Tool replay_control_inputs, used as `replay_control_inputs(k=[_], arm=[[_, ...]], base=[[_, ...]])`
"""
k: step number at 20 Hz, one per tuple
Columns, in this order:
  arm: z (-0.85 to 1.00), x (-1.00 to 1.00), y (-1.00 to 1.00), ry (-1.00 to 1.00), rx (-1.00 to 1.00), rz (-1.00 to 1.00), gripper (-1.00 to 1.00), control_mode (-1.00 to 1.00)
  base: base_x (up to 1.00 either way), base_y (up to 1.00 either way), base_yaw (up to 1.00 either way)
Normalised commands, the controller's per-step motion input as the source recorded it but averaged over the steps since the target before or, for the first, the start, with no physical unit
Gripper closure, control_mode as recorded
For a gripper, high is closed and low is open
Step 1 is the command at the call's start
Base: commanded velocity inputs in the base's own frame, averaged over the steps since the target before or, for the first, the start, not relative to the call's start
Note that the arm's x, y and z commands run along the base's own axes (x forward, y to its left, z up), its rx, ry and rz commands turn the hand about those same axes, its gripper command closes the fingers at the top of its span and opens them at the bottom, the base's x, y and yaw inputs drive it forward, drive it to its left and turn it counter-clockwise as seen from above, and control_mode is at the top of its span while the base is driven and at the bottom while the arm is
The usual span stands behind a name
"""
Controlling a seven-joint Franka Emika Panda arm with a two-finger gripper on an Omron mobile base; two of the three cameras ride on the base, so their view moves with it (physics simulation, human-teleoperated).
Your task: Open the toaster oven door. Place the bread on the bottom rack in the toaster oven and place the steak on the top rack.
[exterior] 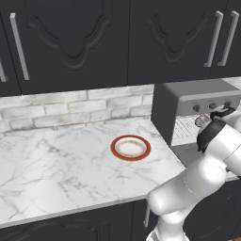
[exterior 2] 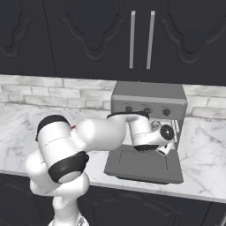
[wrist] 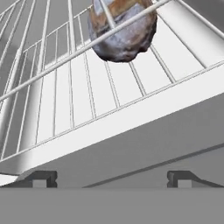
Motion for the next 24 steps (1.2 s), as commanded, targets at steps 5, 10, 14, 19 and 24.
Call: replay_control_inputs(k=[5,10,14,19,24], arm=[[0.43,-0.14,0.03,-0.13,0.09,0.09,-1.00,-1.00],[0.24,-0.05,0.13,-0.23,0.03,0.07,-1.00,-1.00],[0.08,-0.01,0.19,-0.17,0.00,0.01,-1.00,-1.00],[0.24,0.13,0.18,-0.08,0.07,-0.03,-1.00,-1.00],[0.20,0.20,0.06,-0.01,0.13,-0.06,-1.00,-1.00]], base=[[0.00,0.00,0.00],[0.00,0.00,0.00],[0.00,0.00,0.00],[0.00,0.00,0.00],[0.00,0.00,0.00]])
